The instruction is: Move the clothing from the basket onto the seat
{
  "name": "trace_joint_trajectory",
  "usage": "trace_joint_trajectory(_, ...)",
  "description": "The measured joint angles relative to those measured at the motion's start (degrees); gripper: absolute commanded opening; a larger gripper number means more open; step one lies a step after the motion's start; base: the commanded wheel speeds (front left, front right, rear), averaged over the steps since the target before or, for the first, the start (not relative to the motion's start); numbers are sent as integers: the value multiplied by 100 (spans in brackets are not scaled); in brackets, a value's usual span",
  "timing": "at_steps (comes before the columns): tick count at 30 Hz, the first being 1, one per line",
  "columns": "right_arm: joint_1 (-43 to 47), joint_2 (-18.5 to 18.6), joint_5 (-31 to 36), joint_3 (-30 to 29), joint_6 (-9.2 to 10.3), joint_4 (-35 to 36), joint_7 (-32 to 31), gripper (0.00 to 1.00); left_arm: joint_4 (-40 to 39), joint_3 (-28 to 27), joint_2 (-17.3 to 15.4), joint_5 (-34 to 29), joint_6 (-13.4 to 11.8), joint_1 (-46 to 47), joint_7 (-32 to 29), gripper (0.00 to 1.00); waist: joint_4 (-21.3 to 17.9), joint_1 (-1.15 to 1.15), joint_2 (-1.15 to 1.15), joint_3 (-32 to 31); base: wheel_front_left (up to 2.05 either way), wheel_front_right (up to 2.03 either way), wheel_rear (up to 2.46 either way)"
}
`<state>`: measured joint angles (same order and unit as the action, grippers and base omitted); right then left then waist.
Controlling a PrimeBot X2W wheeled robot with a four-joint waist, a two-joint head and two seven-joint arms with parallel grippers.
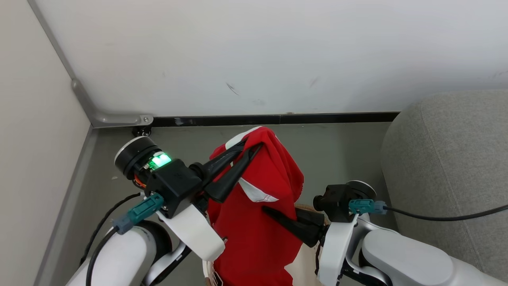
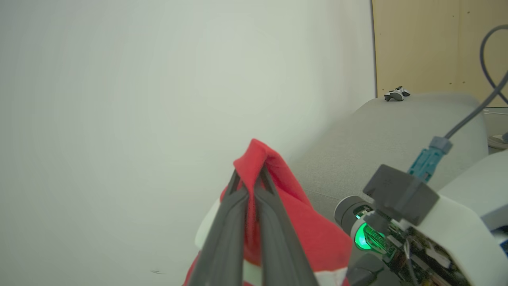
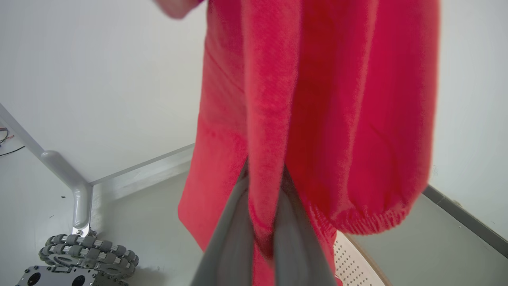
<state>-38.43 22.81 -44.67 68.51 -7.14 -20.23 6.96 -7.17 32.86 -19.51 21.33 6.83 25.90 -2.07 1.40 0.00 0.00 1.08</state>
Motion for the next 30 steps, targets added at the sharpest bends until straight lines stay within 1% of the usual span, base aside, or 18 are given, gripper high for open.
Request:
trace_joint_trajectory(5,-52,3,-60,63,0,-16,349,0,163,-207,-45,60,-30,-8,0,0,-22,0,0,53,0,0,0)
trace_joint_trajectory(10,-43,157,-231,-19,0,-31,617,0,370,-342,-78,211,-86,-145,8,0,-105,0,0,86,0,0,0)
trace_joint_trajectory(17,154,342,-631,-539,0,19,723,0,587,-394,-87,330,-134,-377,119,0,-274,0,0,102,0,0,0)
trace_joint_trajectory(21,325,464,-712,-788,0,78,725,0,664,-394,-53,383,-135,-489,211,0,-382,0,0,95,0,0,0)
trace_joint_trajectory(22,346,481,-747,-871,0,92,725,0,682,-391,-36,383,-135,-501,218,7,-409,0,0,92,0,0,0)
trace_joint_trajectory(23,350,491,-775,-950,0,107,725,0,697,-389,-23,387,-135,-510,259,20,-435,0,0,87,0,0,0)
trace_joint_trajectory(24,351,497,-799,-1039,0,114,725,0,706,-381,-9,397,-135,-517,265,27,-460,0,0,82,0,0,0)
trace_joint_trajectory(27,359,510,-804,-1426,0,200,725,0,743,-333,24,427,-134,-604,325,34,-536,0,0,64,0,0,0)
trace_joint_trajectory(28,360,508,-804,-1584,0,238,725,0,754,-300,36,428,-134,-625,341,38,-559,0,0,57,0,0,0)
trace_joint_trajectory(29,365,506,-804,-1728,0,277,725,0,768,-275,54,433,-134,-650,372,46,-583,0,0,50,0,0,0)
trace_joint_trajectory(30,381,508,-804,-1856,0,312,726,0,778,-246,76,445,-133,-682,387,79,-606,0,0,43,0,0,0)
